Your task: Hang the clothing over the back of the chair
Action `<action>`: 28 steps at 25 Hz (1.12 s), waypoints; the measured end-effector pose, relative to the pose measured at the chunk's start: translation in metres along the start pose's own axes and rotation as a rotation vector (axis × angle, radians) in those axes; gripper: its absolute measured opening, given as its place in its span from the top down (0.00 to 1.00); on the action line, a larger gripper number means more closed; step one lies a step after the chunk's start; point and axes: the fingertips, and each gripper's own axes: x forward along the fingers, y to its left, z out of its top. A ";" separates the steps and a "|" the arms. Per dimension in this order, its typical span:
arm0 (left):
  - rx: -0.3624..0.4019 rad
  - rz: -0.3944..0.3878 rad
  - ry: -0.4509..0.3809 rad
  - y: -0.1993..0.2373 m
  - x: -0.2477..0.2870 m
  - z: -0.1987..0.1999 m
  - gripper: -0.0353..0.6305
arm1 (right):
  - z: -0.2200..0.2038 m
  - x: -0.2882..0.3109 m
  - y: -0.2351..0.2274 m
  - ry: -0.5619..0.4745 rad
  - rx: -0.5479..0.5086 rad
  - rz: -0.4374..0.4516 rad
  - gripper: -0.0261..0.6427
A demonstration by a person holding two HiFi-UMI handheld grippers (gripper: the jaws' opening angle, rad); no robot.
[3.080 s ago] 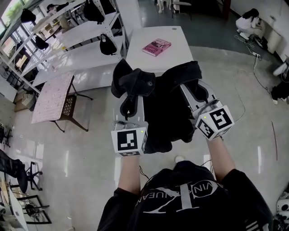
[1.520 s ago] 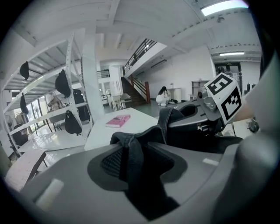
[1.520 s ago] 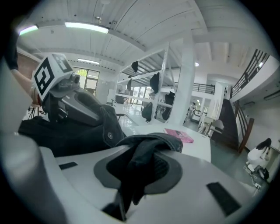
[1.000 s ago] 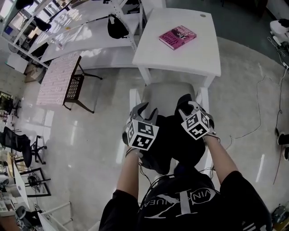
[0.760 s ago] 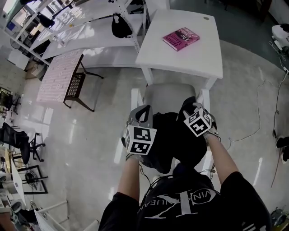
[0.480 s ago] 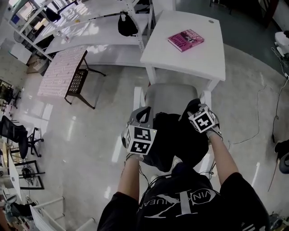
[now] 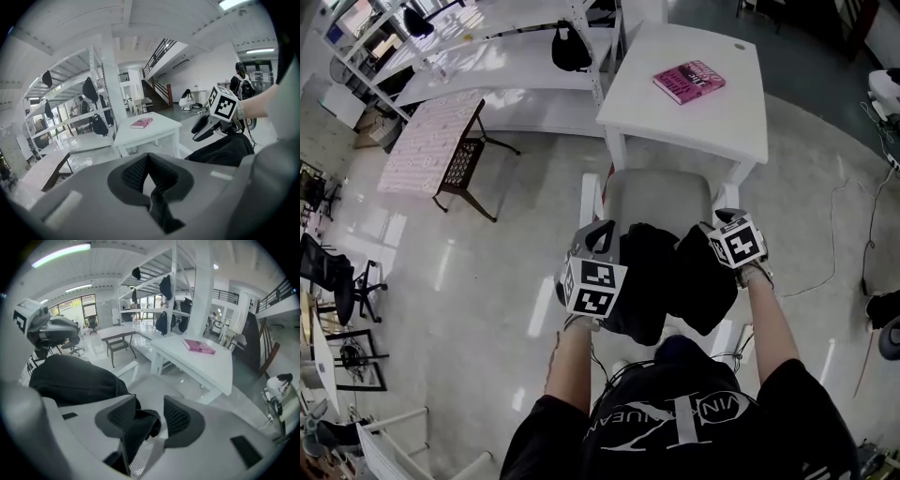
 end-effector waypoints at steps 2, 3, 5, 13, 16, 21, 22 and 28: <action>-0.013 -0.011 -0.014 -0.002 -0.004 0.000 0.93 | 0.004 -0.010 0.001 -0.020 -0.026 -0.032 0.72; -0.018 -0.016 -0.021 -0.002 -0.006 0.000 0.93 | 0.006 -0.015 0.002 -0.033 -0.032 -0.047 0.76; -0.023 -0.022 -0.034 -0.002 -0.012 0.001 0.93 | 0.012 -0.028 0.004 -0.067 -0.022 -0.071 0.83; -0.022 -0.045 -0.091 -0.011 -0.039 0.003 0.93 | 0.019 -0.079 0.025 -0.195 0.045 -0.114 0.90; -0.019 -0.069 -0.114 -0.020 -0.049 0.007 0.93 | 0.017 -0.095 0.033 -0.235 0.066 -0.128 0.91; -0.043 -0.089 -0.157 -0.027 -0.065 0.009 0.93 | 0.013 -0.119 0.049 -0.289 0.093 -0.143 0.92; -0.048 -0.092 -0.167 -0.028 -0.067 0.010 0.93 | 0.012 -0.123 0.051 -0.303 0.100 -0.144 0.92; -0.095 -0.091 -0.238 -0.030 -0.090 0.014 0.93 | 0.015 -0.148 0.077 -0.399 0.150 -0.145 0.92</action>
